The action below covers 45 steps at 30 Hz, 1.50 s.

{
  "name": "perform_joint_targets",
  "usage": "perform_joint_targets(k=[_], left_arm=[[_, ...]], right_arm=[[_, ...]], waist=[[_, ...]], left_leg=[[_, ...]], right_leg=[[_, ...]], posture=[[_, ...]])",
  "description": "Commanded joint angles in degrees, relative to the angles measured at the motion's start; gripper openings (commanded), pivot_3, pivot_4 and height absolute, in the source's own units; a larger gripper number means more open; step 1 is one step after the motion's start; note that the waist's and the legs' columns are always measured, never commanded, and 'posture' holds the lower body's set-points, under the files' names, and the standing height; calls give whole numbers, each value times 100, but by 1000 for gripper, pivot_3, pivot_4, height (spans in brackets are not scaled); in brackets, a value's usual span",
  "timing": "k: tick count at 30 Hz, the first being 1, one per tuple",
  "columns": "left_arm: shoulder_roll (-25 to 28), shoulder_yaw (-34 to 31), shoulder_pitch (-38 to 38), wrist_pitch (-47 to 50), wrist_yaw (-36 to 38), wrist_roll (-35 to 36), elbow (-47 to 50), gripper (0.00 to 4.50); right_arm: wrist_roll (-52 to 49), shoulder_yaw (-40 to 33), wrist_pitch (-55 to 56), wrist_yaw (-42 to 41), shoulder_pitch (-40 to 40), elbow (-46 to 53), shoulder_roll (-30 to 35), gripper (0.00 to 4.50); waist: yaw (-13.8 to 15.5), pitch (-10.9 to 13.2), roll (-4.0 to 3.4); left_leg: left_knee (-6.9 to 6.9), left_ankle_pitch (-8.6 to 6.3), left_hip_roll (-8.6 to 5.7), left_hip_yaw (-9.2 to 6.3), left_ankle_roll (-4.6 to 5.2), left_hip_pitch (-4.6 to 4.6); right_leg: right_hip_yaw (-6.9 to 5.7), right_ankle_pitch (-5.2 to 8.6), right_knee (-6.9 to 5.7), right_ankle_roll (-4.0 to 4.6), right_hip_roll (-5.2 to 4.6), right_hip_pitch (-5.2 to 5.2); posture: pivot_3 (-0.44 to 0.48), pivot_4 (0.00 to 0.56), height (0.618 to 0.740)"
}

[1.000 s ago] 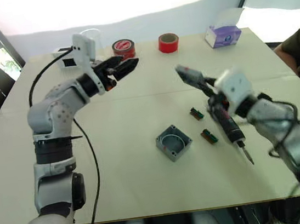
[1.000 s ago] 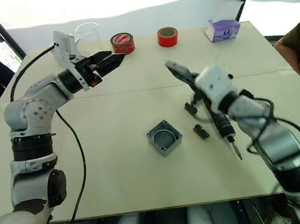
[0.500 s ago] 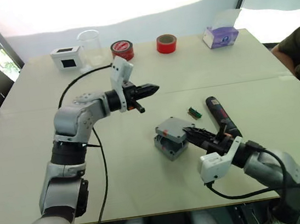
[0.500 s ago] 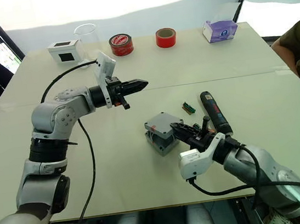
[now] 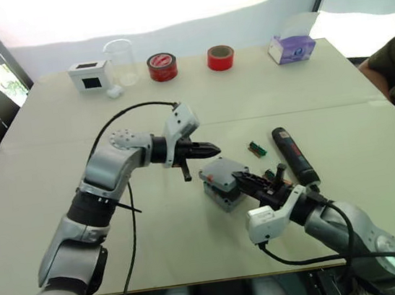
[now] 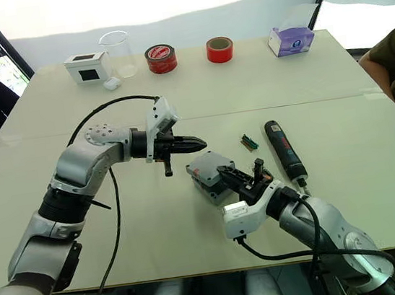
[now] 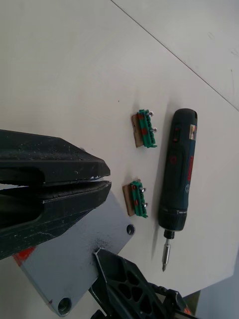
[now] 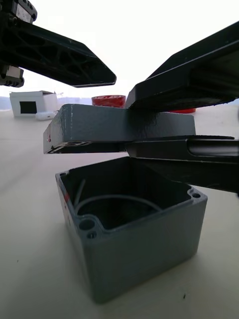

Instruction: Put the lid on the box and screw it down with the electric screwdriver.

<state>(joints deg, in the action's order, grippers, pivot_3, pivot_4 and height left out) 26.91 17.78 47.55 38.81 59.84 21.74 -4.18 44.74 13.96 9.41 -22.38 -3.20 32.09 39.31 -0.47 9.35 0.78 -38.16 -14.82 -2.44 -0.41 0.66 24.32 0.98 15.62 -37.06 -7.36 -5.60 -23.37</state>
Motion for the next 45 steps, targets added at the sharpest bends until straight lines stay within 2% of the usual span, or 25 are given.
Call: perform_joint_targets(k=[1, 10, 20, 25, 27, 28, 29, 30, 33, 34, 41, 45], left_arm=[[-33, -47, -2, -140, 42, -92, 68, 75], [-138, 4, -199, -65, 26, -168, 310, 75], [-83, 351, -334, -235, 243, -400, 508, 75], [-30, 932, -542, -626, 334, -965, 439, 75], [-66, 998, -625, -670, 372, -1020, 374, 0], [-87, 989, -647, -665, 390, -1015, 358, 0], [-108, 998, -678, -697, 392, -1032, 336, 0], [-130, 1051, -739, -752, 403, -1073, 299, 0], [-175, 1199, -900, -932, 427, -1229, 189, 0], [-174, 1238, -931, -998, 429, -1297, 143, 0], [-229, 1294, -1049, -1355, 452, -1589, -212, 0], [-244, 1329, -1150, -1550, 466, -1693, -365, 0]], right_arm=[[57, -198, 103, -20, 3, 92, 20, 151], [187, -291, 107, -118, -211, 193, -56, 151], [377, -146, 51, -346, -461, 148, -225, 151], [419, -139, 52, -318, -530, 127, -284, 151], [416, -154, 27, -319, -560, 134, -311, 1171], [413, -164, 12, -329, -568, 137, -325, 1341], [417, -174, 18, -329, -577, 141, -329, 1888], [426, -203, 35, -306, -609, 157, -325, 2136], [395, -319, 104, -236, -702, 258, -311, 3348], [357, -352, 127, -219, -729, 296, -313, 3599], [102, -648, 390, -81, -914, 489, -290, 3599], [-442, -927, 766, -131, -1273, 565, -42, 3599]], waist=[[2, 0, 0], [5, 0, 0], [99, -1, -1], [118, -3, -2], [124, -3, -2], [128, -3, -2], [115, -3, -1], [112, -7, 3], [128, -20, 5], [131, -25, 7], [140, -50, 21], [156, -55, 24]], left_leg=[[0, 0, 0, 0, 0, 0], [-1, 1, 0, -1, -1, -1], [-2, -4, 0, -1, 7, -27], [-3, -4, 1, -1, 7, -30], [0, -6, 1, -1, 9, -57], [3, -9, 1, -1, 15, -70], [6, -12, 1, -2, 20, -86], [6, -13, 2, -2, 21, -88], [6, -13, 4, -4, 21, -100], [6, -13, 4, -6, 21, -100], [6, -14, 4, -8, 22, -101], [6, -17, 3, -9, 28, -100]], right_leg=[[0, 0, 0, 0, 0, 0], [0, 0, -1, 0, 0, 1], [0, 0, -1, 1, 1, 27], [-1, 0, -1, 1, 1, 31], [-1, 1, 8, 2, 1, 61], [-2, 2, 12, 3, 1, 75], [-5, 6, 18, 8, 1, 94], [-5, 6, 17, 9, 1, 94], [-7, 6, 17, 10, 1, 108], [-9, 7, 17, 10, 1, 109], [-10, 7, 19, 11, 0, 113], [-12, 7, 26, 11, -2, 117]], posture=[[0, 150, 740], [0, 150, 740], [0, 150, 740], [0, 150, 740], [0, 150, 740], [0, 150, 740], [0, 150, 740], [0, 150, 740], [0, 150, 740], [0, 150, 740], [0, 150, 740], [0, 150, 740]])
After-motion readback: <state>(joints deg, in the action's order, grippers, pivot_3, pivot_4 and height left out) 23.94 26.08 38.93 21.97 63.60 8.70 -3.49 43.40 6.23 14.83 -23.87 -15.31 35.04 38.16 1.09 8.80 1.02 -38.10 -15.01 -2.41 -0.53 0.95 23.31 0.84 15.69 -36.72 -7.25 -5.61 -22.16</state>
